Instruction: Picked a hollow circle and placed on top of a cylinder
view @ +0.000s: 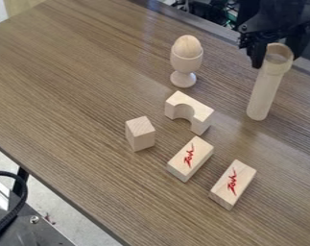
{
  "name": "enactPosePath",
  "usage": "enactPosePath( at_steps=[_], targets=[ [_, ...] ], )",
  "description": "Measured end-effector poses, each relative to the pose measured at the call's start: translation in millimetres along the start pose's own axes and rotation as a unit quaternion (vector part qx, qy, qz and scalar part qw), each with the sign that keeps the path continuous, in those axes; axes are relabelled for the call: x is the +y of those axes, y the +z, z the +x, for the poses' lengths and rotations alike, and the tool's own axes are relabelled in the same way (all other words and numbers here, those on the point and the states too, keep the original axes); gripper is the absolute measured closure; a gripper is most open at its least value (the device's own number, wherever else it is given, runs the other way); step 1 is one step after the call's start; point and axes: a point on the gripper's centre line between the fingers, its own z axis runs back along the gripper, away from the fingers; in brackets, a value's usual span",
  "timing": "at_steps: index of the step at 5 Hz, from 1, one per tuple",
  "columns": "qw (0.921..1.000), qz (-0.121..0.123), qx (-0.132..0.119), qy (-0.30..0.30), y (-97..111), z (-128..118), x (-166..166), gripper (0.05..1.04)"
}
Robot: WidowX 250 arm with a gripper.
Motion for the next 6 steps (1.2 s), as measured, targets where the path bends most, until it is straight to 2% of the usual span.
enactPosePath(
  at_steps=[4, 5, 6],
  targets=[
    [1.0, 0.001, -0.002, 0.0, -6, 5, -7, 0.31],
    [0.9999, 0.01, 0.002, -0.002, -14, 3, -4, 0.239],
    [0.9998, 0.017, 0.003, -0.001, -14, 3, -2, 0.073]
  ],
)
